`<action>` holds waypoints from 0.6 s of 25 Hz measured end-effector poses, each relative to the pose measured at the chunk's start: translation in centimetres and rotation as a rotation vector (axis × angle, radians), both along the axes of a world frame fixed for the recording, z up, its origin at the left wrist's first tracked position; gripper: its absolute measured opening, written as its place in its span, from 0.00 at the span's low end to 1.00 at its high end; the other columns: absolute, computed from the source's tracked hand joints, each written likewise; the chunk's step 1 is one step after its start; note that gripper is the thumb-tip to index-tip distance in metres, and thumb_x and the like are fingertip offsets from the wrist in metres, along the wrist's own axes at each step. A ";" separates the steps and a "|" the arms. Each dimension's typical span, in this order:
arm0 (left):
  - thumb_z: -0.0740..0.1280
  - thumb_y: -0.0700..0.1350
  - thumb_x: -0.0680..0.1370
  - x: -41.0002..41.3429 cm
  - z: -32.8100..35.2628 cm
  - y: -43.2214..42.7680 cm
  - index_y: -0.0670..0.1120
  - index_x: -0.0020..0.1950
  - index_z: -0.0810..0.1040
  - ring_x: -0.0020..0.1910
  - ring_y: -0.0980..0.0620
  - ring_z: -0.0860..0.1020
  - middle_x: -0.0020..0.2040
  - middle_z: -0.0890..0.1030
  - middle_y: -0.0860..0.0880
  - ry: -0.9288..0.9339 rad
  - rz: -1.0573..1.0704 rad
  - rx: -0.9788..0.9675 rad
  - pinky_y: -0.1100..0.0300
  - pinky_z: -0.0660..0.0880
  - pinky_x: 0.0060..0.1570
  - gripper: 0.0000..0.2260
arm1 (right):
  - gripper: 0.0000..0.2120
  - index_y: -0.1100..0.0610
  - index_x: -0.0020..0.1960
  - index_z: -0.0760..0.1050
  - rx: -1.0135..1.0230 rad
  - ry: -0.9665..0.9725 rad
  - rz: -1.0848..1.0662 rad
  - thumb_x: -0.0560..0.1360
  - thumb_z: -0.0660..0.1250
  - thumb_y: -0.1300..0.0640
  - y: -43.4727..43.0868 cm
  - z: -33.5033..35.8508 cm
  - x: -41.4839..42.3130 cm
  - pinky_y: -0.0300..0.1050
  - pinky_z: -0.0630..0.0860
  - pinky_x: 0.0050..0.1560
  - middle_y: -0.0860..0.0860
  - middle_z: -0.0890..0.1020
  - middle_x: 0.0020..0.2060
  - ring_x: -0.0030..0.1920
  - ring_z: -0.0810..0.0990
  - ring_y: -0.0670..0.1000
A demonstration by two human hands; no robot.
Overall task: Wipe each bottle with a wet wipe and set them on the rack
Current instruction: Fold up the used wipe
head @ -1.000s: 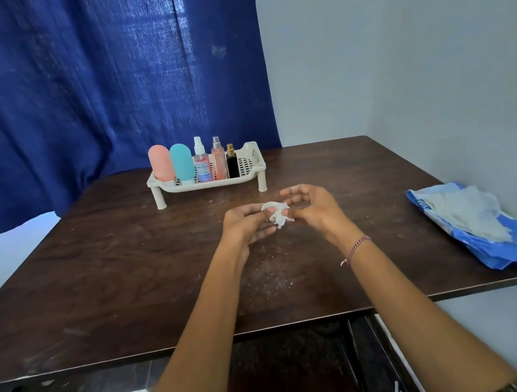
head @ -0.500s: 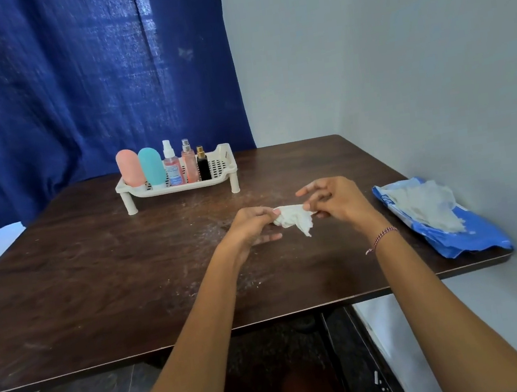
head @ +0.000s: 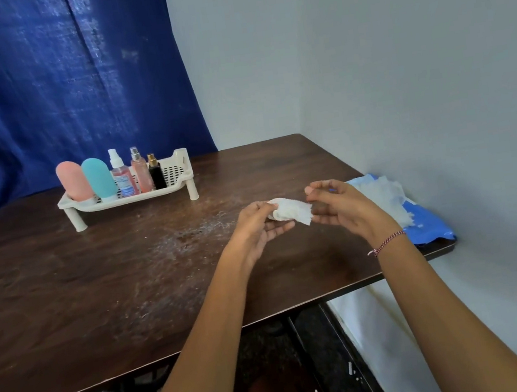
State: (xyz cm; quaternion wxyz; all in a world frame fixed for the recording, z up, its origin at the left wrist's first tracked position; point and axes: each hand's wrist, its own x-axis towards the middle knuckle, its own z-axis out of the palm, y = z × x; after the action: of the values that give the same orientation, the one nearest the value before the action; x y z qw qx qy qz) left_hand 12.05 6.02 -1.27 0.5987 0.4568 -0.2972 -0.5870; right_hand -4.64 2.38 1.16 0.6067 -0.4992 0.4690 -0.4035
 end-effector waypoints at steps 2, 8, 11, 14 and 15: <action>0.61 0.32 0.78 -1.0 -0.2 -0.7 0.42 0.45 0.70 0.38 0.49 0.80 0.42 0.78 0.42 0.037 0.068 -0.014 0.59 0.81 0.33 0.06 | 0.26 0.56 0.61 0.67 0.072 -0.004 0.056 0.67 0.75 0.58 0.1 0.0 -1.2 0.43 0.81 0.37 0.57 0.81 0.49 0.41 0.84 0.52; 0.63 0.32 0.75 -3.9 -0.9 -1.7 0.45 0.53 0.72 0.38 0.52 0.78 0.44 0.78 0.46 -0.119 0.073 0.044 0.62 0.78 0.32 0.11 | 0.25 0.56 0.62 0.70 0.031 0.122 -0.028 0.68 0.74 0.64 -0.6 -0.7 -2.6 0.40 0.80 0.36 0.55 0.80 0.48 0.44 0.82 0.50; 0.65 0.34 0.72 -4.5 -0.7 -1.7 0.49 0.54 0.74 0.42 0.52 0.79 0.45 0.80 0.46 -0.297 -0.042 0.074 0.60 0.78 0.37 0.14 | 0.21 0.55 0.60 0.71 -0.013 0.132 -0.090 0.70 0.72 0.65 -1.4 -0.8 -3.5 0.38 0.79 0.34 0.56 0.79 0.52 0.47 0.80 0.50; 0.69 0.38 0.72 -5.2 -0.1 -1.8 0.53 0.55 0.77 0.47 0.52 0.80 0.49 0.82 0.47 -0.333 -0.156 0.090 0.61 0.78 0.34 0.15 | 0.22 0.57 0.63 0.69 -0.065 0.129 -0.039 0.71 0.70 0.66 -2.0 -0.8 -3.8 0.37 0.79 0.34 0.57 0.80 0.47 0.46 0.81 0.49; 0.71 0.38 0.72 -5.5 0.0 -1.9 0.53 0.54 0.78 0.47 0.51 0.81 0.51 0.82 0.46 -0.328 -0.154 0.073 0.61 0.78 0.33 0.15 | 0.22 0.57 0.63 0.69 -0.098 0.136 -0.041 0.71 0.70 0.66 -2.1 -0.8 -3.8 0.37 0.79 0.36 0.56 0.80 0.45 0.46 0.81 0.49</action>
State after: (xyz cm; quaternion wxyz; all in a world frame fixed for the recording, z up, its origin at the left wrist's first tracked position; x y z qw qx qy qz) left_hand 6.55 4.14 -1.22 0.4785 0.5440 -0.4033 -0.5591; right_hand -8.46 0.31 0.33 0.5399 -0.5449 0.4989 -0.4034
